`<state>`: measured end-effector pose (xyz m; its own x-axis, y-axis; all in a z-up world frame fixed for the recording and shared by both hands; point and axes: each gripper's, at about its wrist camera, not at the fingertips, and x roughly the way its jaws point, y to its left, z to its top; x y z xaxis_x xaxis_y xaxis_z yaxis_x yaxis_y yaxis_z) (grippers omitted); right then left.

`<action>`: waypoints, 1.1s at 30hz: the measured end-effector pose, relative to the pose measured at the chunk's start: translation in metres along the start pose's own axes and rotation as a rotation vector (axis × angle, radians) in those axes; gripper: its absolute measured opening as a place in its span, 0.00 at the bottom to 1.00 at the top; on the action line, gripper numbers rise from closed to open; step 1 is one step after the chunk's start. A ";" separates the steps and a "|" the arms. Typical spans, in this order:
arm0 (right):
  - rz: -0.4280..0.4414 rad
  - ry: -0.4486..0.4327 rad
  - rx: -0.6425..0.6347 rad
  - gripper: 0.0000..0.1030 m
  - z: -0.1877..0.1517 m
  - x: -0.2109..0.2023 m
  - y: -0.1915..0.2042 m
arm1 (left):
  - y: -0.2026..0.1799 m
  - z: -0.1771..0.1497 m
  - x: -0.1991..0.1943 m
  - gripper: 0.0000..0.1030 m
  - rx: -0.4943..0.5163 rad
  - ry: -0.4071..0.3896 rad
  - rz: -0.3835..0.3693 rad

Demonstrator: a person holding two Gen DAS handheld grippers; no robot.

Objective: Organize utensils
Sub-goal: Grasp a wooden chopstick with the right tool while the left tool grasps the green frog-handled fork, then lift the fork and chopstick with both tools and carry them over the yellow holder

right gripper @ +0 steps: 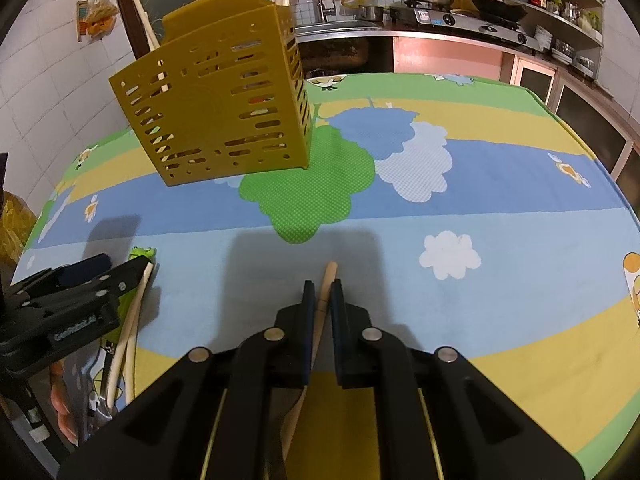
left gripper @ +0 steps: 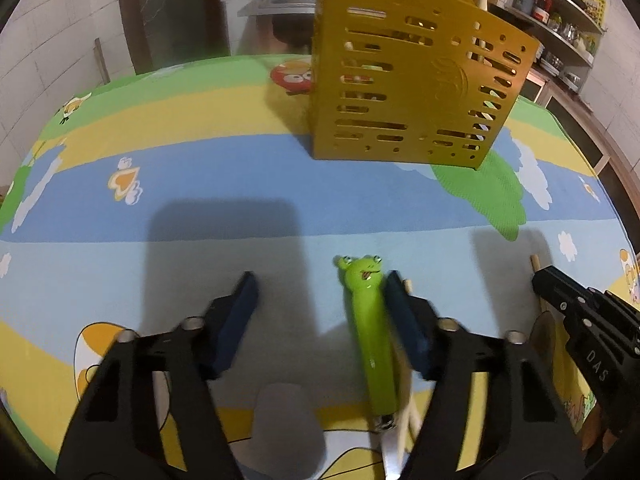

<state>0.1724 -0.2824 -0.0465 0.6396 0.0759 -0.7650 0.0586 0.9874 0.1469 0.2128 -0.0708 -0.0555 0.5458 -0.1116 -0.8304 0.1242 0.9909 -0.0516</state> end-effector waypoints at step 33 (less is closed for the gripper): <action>-0.006 -0.427 0.017 0.06 0.022 -0.112 0.015 | 0.026 0.003 -0.137 0.17 -0.036 -0.395 -0.051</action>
<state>0.1182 -0.2787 0.0550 0.8988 0.0028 -0.4384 0.0731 0.9850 0.1563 0.1440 -0.0301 0.0587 0.8170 -0.1744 -0.5497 0.1343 0.9845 -0.1128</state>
